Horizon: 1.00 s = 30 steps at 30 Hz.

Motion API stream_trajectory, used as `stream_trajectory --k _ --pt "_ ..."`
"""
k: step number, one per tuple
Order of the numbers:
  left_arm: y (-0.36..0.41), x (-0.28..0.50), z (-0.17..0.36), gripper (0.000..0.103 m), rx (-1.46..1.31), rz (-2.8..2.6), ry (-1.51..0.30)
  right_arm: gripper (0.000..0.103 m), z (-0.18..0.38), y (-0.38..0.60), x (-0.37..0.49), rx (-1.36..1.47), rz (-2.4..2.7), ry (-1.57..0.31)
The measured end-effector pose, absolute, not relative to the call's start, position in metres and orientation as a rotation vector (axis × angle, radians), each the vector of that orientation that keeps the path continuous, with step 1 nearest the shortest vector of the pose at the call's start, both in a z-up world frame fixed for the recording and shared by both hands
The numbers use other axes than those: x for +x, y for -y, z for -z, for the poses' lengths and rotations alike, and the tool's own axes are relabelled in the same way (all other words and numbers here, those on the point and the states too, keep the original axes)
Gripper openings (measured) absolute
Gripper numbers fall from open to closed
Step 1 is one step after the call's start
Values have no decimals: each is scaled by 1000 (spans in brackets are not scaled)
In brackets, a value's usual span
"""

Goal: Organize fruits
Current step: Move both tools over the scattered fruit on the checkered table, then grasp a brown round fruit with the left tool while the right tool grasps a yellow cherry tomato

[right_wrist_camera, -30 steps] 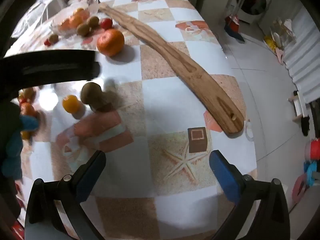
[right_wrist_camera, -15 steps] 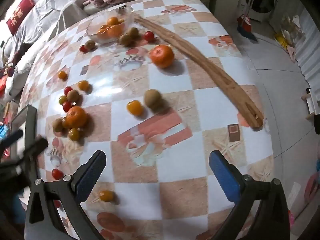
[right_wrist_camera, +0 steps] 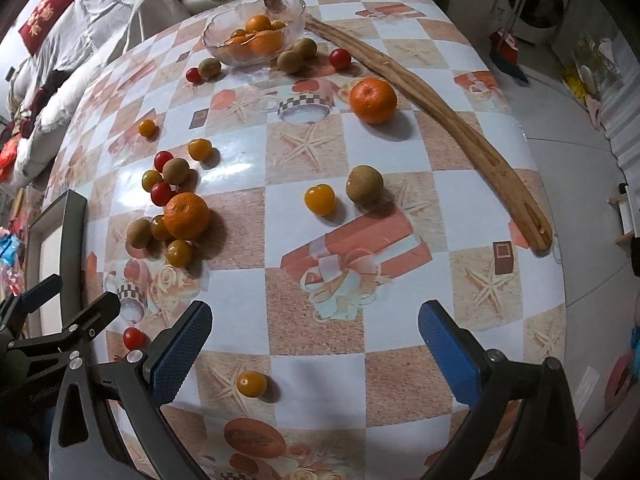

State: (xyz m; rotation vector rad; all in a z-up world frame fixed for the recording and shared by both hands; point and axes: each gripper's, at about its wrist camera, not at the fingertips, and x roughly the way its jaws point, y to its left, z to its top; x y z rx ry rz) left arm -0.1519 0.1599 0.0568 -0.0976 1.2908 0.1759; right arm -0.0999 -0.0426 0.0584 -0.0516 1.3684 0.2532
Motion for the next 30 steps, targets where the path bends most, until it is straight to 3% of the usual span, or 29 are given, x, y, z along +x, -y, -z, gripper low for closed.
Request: stream_trajectory --k 30 --pt "-162 -146 -46 103 -91 -184 -1301 103 -52 44 -98 -53 -242 -1386"
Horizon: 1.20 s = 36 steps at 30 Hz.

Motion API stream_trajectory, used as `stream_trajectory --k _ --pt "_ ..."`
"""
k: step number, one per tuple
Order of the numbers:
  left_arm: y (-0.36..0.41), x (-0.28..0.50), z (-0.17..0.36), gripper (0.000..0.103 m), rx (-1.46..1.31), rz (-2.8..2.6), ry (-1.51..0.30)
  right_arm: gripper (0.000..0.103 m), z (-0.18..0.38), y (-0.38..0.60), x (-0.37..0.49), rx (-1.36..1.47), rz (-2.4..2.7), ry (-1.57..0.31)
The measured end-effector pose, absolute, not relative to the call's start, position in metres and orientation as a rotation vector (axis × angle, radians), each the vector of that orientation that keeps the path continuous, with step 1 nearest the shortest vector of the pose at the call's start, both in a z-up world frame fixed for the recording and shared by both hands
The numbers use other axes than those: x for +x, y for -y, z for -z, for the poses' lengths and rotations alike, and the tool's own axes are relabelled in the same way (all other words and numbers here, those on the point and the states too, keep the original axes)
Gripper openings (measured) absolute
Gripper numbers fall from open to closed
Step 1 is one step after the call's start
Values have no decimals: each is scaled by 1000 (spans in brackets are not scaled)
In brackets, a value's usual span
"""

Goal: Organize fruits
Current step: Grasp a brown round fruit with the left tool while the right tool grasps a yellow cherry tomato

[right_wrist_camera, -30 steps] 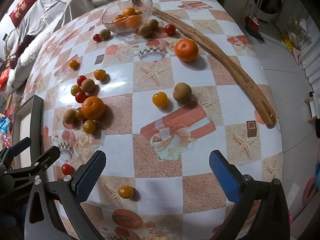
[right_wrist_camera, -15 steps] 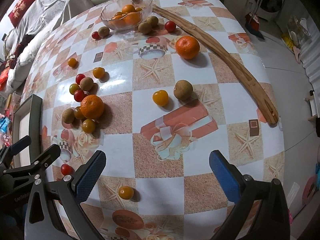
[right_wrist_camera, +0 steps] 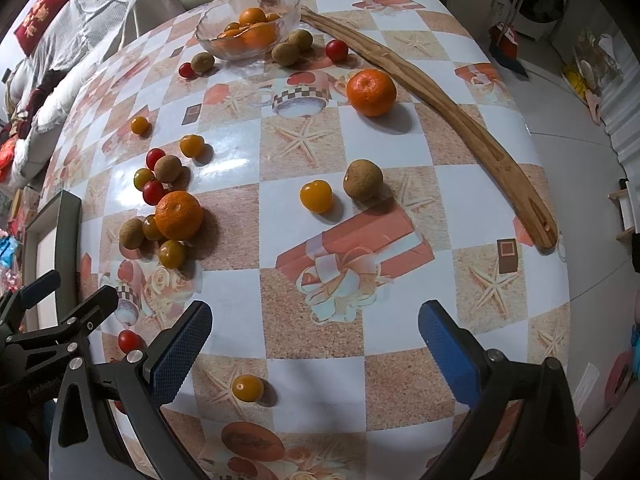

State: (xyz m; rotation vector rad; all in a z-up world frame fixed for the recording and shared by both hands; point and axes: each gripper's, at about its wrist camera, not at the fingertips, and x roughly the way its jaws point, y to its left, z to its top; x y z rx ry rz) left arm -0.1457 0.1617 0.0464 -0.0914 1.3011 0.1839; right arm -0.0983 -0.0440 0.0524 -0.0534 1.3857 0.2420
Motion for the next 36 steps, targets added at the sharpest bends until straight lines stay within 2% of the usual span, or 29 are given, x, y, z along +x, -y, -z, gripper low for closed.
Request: stream_trajectory --k 16,20,22,23,27,29,33,35,36 --pt "-164 -126 -29 103 -47 -167 -1292 101 -39 45 -89 -46 -244 -1407" --pt "-162 -120 -26 103 -35 -156 -1284 90 -33 42 -83 -44 -248 -1410" --pt "-161 -116 -23 90 -30 -145 -1285 84 -30 41 -79 -44 -248 -1407" --pt "-160 -114 -21 89 -29 -136 -1296 80 -28 40 -76 -43 -250 -1405" --pt "-160 -108 -16 89 -43 -126 -1299 76 -26 36 -69 -50 -253 -1387" --pt "-159 -105 -15 85 -39 -116 -1295 75 -26 32 -63 -58 -260 -1375" --pt "-157 -102 -17 84 -39 -92 -1280 68 -25 24 -50 -69 -264 -1352" --pt "-156 -101 -16 79 -52 -86 -1280 62 -26 22 -46 -70 -267 -1345" --pt "-156 -102 -17 72 -70 -71 -1281 57 -26 20 -43 -72 -269 -1341"
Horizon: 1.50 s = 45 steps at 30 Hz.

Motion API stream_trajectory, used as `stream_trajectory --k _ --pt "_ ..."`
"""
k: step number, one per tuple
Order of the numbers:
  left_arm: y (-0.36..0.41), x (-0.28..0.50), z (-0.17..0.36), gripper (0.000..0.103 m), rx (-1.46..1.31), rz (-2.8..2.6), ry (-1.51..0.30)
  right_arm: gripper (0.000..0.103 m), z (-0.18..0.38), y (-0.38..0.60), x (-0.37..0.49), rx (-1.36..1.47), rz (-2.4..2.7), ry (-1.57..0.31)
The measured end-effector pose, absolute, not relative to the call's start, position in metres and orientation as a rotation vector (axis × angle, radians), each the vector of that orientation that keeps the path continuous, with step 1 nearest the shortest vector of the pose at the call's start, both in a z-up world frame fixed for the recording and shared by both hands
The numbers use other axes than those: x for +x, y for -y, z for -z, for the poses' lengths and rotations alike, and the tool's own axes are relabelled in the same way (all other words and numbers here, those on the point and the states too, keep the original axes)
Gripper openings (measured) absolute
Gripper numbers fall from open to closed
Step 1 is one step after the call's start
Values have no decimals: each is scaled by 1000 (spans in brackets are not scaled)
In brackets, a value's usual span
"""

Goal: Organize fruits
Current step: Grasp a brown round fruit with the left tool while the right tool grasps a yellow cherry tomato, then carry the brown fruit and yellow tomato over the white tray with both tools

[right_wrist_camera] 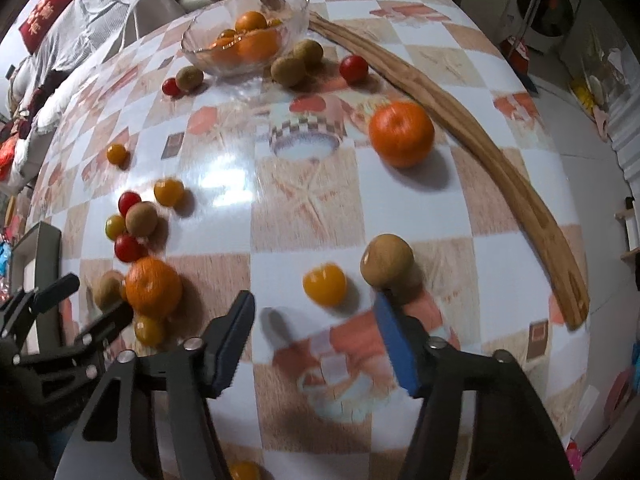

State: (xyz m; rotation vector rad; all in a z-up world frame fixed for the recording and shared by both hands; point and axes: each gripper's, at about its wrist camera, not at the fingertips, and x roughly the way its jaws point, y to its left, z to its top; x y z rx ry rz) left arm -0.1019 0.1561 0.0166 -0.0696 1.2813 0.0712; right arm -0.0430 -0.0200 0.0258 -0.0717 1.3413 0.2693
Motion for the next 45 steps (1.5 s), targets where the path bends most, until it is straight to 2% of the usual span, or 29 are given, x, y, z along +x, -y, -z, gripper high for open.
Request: stream_trajectory --k 5,6,7,17,31,45 --pt "-150 -106 -18 44 -91 -7 -1276 33 -26 16 -38 -90 -260 -1325" --pt "-148 -108 -18 32 -93 12 -1271 26 -26 17 -38 -85 -256 -1324" --pt "-147 -110 -19 26 -94 26 -1268 23 -26 20 -38 -66 -256 -1328" --pt "-164 -122 -30 26 -164 28 -1227 23 -35 31 -58 -10 -296 -1345" --pt "-187 -147 -61 26 -202 -19 -1183 23 -75 5 -79 -20 -400 -1308" --pt "-288 -200 -87 26 -285 -203 -1124 23 -100 -119 -102 -101 -643 -1287"
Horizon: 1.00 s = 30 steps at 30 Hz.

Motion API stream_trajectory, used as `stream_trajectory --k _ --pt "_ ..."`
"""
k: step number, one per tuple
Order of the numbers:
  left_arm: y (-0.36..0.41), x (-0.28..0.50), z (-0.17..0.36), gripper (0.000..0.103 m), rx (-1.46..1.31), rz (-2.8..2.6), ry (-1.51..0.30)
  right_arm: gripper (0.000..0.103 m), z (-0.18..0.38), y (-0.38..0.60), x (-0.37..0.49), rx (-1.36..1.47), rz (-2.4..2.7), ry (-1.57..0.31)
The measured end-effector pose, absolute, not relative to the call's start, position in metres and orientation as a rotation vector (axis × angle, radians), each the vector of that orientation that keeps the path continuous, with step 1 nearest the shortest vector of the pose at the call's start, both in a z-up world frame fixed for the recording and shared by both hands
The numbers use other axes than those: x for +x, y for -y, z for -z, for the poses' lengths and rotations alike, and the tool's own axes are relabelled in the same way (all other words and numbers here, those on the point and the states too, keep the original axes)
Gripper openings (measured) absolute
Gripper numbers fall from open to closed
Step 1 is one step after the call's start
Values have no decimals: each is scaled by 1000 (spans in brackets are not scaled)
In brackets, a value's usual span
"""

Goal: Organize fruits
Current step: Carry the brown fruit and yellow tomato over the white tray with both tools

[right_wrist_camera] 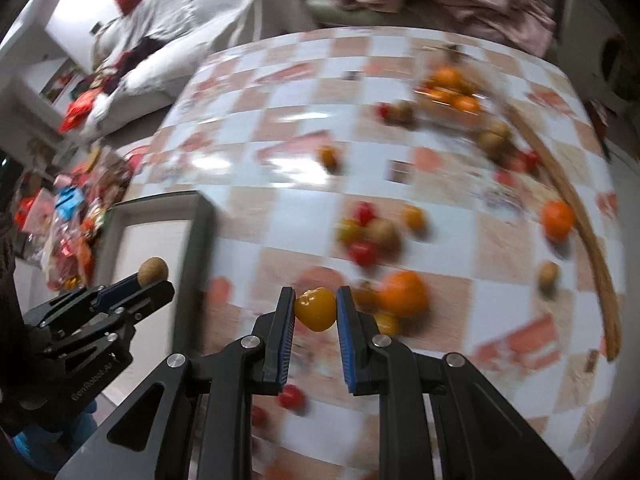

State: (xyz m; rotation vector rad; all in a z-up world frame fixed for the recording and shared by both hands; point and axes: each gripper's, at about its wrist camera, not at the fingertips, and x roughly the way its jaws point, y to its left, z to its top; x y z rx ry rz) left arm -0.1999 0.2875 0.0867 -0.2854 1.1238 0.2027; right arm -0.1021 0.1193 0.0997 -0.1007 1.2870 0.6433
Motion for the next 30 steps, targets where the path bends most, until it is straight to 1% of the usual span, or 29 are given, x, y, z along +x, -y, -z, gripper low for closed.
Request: stream_trajectory --k 6,14,27,28,29,30 --pt "-340 -224 -71 26 -313 -318 -1142 23 -93 -196 -119 -146 -767 -1300" --pt "-389 -236 -36 26 -336 -431 -1186 23 -69 -263 -131 -216 -836 -1332" --pt "-397 -227 -20 27 -302 -426 -1213 23 -32 -302 -127 -349 -809 -1338" --pt "-397 -227 -20 28 -299 -422 -1213 23 -30 -303 -128 -354 -805 -1342" --pt "-397 -228 -20 32 -293 -422 -1217 23 -29 -302 -129 -355 -806 -1338" --pt "-397 -228 -20 53 -281 -428 -1219 23 -30 -302 -130 -362 -807 -1331"
